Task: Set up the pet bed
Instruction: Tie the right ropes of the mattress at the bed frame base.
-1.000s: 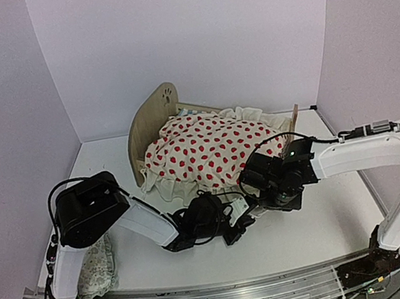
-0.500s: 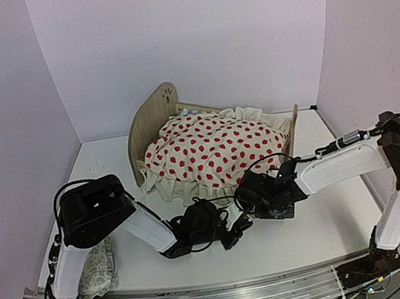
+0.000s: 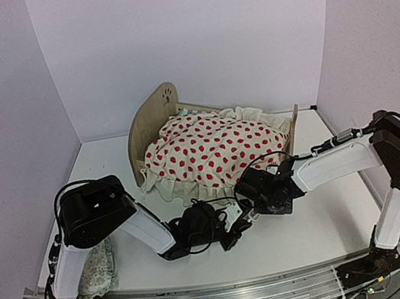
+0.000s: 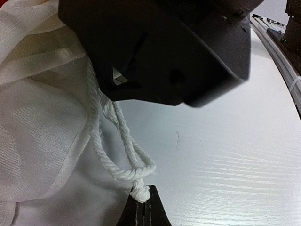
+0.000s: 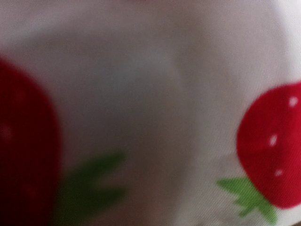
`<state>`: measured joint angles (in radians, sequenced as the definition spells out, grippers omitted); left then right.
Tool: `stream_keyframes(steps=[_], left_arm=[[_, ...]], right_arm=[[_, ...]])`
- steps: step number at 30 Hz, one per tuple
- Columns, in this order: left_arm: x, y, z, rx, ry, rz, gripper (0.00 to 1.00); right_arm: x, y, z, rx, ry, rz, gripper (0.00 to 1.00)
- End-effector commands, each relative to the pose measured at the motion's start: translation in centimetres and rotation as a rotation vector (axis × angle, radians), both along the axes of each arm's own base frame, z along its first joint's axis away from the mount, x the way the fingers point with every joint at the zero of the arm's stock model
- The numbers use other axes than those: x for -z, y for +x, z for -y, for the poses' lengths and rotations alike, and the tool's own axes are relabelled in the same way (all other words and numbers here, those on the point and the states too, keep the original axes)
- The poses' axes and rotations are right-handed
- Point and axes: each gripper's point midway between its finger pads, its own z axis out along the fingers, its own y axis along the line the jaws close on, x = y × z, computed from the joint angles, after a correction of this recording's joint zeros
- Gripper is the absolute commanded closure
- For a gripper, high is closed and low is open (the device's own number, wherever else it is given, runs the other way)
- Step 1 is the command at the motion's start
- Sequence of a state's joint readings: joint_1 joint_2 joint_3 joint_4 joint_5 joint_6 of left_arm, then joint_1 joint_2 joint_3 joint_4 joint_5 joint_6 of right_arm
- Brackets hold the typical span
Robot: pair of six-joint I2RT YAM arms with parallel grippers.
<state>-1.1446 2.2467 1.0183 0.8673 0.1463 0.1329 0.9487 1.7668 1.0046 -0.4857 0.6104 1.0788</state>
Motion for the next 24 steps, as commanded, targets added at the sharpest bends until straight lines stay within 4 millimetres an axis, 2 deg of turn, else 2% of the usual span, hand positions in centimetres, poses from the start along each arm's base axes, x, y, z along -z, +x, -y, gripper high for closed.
stream_keyframes(steps=[1, 6, 15, 24], left_arm=[[-0.6, 0.0, 0.3, -0.001, -0.036, 0.015, 1.0], [-0.6, 0.2, 0.6, -0.003, -0.035, 0.022, 1.0], [-0.3, 0.5, 1.1, 0.002, -0.03, 0.028, 1.0], [-0.1, 0.5, 1.5, 0.007, -0.032, 0.03, 1.0]], right_arm=[[-1.1, 1.4, -1.2, -0.03, 0.011, 0.025, 0.75], [-1.4, 1.8, -2.2, -0.069, 0.02, 0.02, 0.75], [-0.6, 2.0, -1.4, -0.046, 0.011, 0.004, 0.77], [0.0, 3.1, -1.2, -0.046, -0.006, 0.0, 0.79]])
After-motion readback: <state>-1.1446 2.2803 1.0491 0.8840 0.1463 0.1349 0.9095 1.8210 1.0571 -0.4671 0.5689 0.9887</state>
